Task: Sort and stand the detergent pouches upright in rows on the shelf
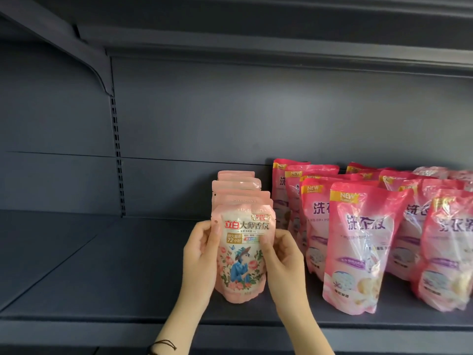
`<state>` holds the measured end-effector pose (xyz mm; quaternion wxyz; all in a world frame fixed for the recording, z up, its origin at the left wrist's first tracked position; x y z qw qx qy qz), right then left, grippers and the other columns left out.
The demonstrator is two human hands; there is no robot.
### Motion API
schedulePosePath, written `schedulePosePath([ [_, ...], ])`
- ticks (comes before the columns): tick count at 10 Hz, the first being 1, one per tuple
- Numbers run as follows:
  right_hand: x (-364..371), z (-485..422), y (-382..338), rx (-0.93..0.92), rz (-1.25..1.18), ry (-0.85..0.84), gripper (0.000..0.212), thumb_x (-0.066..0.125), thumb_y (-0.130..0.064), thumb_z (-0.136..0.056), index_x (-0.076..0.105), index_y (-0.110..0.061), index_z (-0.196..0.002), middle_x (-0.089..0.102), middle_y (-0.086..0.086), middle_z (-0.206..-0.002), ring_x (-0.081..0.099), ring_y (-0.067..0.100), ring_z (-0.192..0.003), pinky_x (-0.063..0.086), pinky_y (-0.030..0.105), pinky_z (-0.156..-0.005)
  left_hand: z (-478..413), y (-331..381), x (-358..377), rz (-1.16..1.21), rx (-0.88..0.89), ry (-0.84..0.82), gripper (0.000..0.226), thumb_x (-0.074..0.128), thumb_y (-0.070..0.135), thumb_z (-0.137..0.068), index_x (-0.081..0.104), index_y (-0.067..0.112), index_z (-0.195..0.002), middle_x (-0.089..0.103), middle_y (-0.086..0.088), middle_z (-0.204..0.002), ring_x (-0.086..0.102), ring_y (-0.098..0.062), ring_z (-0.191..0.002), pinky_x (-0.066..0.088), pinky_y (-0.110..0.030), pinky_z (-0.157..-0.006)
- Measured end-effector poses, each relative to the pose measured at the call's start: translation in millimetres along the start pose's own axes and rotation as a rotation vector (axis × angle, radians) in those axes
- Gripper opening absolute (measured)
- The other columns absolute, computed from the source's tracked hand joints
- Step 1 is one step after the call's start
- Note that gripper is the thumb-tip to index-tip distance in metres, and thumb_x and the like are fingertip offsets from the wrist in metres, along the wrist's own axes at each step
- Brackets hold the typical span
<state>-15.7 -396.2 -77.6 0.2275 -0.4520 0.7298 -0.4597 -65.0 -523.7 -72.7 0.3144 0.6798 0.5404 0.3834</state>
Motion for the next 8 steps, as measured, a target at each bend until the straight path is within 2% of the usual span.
schedulePosePath([
  [2, -15, -8, -3, -0.023, 0.151, -0.129, 0.011, 0.057, -0.025, -0.094, 0.059, -0.016, -0.088, 0.068, 0.002, -0.083, 0.066, 0.017, -0.081, 0.056, 0.039, -0.072, -1, 4, -7, -0.115, 0.045, -0.070, 0.022, 0.051, 0.025, -0.095, 0.060, 0.006, -0.099, 0.069, 0.004, -0.090, 0.066, 0.000, -0.085, 0.050, -0.012, -0.068],
  [4, -27, -12, -6, -0.072, 0.305, -0.200, 0.014, 0.058, -0.024, -0.094, 0.059, -0.012, -0.088, 0.066, -0.002, -0.079, 0.060, -0.001, -0.067, 0.050, 0.016, -0.061, 5, -1, -11, -0.302, -0.009, -0.056, 0.024, 0.047, 0.037, -0.095, 0.061, 0.018, -0.100, 0.069, 0.007, -0.094, 0.064, 0.005, -0.085, 0.050, -0.013, -0.063],
  [5, -34, -9, -2, -0.088, 0.508, -0.252, 0.015, 0.056, -0.028, -0.095, 0.057, -0.014, -0.091, 0.065, -0.005, -0.082, 0.060, 0.002, -0.070, 0.048, 0.015, -0.059, 15, -4, -16, -0.458, 0.003, -0.068, 0.018, 0.048, 0.035, -0.096, 0.059, 0.022, -0.103, 0.067, 0.011, -0.096, 0.062, 0.002, -0.089, 0.047, -0.014, -0.064],
  [6, -41, 1, -3, -0.090, 0.664, -0.275, 0.017, 0.054, -0.033, -0.096, 0.057, -0.016, -0.093, 0.066, -0.002, -0.083, 0.061, 0.011, -0.073, 0.048, 0.021, -0.060, 22, -3, -21, -0.563, -0.028, -0.131, 0.013, 0.050, 0.034, -0.097, 0.055, 0.026, -0.106, 0.063, 0.015, -0.097, 0.059, 0.000, -0.097, 0.045, -0.012, -0.065],
  [7, -48, 9, -13, -0.035, 0.763, -0.307, 0.023, 0.050, -0.037, -0.097, 0.058, -0.014, -0.096, 0.063, -0.002, -0.077, 0.055, 0.009, -0.064, 0.044, 0.021, -0.056, 25, 2, -24, -0.690, -0.109, -0.214, 0.026, 0.046, 0.041, -0.097, 0.052, 0.025, -0.117, 0.060, 0.009, -0.107, 0.059, -0.009, -0.100, 0.050, -0.026, -0.078],
  [8, -52, 27, -23, -0.033, 0.837, -0.326, 0.028, 0.047, -0.037, -0.098, 0.058, -0.011, -0.097, 0.058, -0.003, -0.071, 0.052, 0.011, -0.061, 0.043, 0.026, -0.056, 34, 9, -37, -0.843, -0.118, -0.226, 0.037, 0.044, 0.042, -0.098, 0.045, 0.023, -0.130, 0.055, 0.007, -0.117, 0.055, -0.010, -0.103, 0.049, -0.032, -0.084],
])
Point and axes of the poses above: each hand's wrist, its own z-axis away from the middle knuckle, its own x-axis out of the palm, y = z × x, the point moved 1 cm from there along -z, towards the middle knuckle
